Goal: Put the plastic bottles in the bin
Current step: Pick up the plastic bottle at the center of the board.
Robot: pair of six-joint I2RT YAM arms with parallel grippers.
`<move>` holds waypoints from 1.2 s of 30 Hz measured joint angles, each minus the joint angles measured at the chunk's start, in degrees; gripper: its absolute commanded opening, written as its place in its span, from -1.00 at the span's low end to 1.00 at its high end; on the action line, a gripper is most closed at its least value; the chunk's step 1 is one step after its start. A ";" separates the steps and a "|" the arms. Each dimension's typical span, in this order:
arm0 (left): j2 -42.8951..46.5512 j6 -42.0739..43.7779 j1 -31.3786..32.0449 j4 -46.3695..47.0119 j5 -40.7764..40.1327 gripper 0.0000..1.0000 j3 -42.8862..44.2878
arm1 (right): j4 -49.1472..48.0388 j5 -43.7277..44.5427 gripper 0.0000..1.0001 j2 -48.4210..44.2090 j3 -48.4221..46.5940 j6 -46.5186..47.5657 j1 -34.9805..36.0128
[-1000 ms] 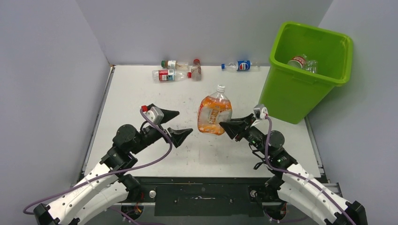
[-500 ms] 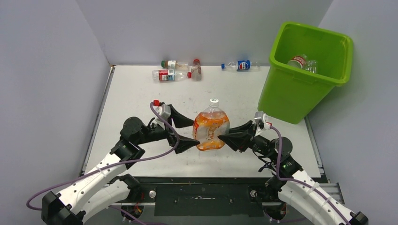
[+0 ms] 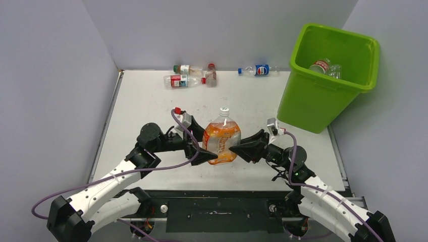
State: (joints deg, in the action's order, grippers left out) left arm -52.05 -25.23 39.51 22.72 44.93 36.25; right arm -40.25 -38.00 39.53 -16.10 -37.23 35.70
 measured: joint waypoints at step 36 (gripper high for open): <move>4.20 11.23 4.61 -2.32 -9.38 -0.69 -3.54 | 31.87 14.69 0.87 -0.31 -26.99 10.75 4.52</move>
State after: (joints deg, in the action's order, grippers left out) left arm -47.86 -14.00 44.12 20.40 35.55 32.71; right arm -8.38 -23.31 39.22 -43.09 -26.48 40.23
